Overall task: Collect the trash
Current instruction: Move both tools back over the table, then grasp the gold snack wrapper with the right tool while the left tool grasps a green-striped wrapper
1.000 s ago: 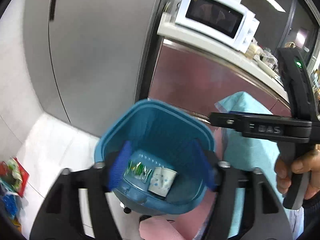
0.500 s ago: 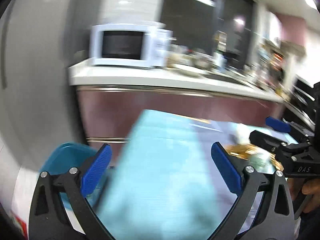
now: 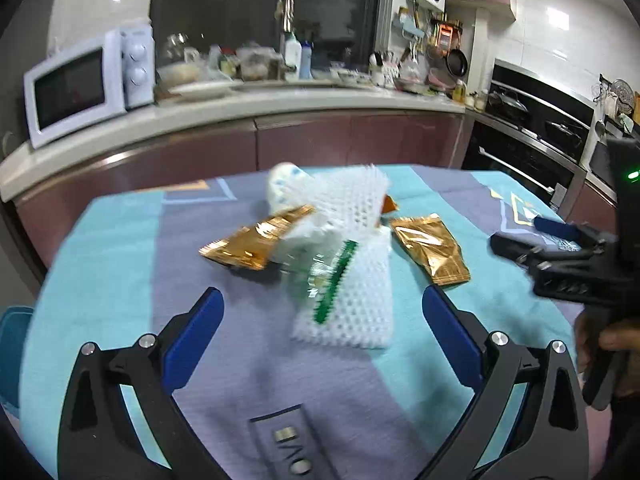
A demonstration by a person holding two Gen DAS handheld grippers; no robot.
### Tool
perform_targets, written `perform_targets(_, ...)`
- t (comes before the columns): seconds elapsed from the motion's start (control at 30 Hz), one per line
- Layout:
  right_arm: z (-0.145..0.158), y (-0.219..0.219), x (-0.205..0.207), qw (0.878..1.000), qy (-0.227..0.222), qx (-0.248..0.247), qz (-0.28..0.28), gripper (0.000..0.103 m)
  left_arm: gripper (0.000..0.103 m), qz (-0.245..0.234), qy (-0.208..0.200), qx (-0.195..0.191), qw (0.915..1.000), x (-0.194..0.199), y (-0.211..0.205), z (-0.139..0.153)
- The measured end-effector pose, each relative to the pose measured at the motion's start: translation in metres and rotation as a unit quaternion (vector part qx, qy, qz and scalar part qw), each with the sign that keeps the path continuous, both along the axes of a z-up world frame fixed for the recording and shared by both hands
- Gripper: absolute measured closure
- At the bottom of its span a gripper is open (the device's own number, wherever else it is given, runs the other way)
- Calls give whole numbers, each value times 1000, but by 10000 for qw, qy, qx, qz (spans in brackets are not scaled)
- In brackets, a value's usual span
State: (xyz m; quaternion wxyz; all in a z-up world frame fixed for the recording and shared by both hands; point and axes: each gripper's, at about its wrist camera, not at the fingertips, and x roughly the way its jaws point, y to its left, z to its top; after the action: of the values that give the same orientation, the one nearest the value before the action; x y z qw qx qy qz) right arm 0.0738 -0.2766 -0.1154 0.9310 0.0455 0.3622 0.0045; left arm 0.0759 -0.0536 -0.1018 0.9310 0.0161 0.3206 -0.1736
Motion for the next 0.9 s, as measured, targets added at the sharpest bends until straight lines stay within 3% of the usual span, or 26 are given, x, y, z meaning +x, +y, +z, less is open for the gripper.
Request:
perform_targets(0.27,-23,6,38,9987,420,272,54,6,5,2,368,84,9993,48,-11,-17)
perform_targets(0.77,-48,19,63,9950,980,68,166,6,5,138,674,184,9975,85,-11,-35)
perform_targets(0.83,-52,20,65,9946,1022,28,164,6,8,194,677,163,9974,89,-8,-37)
perform_targets(0.9,-54,19,65,9943,1048,72,154,6,18,236,737,97,9970,92,-6,-38)
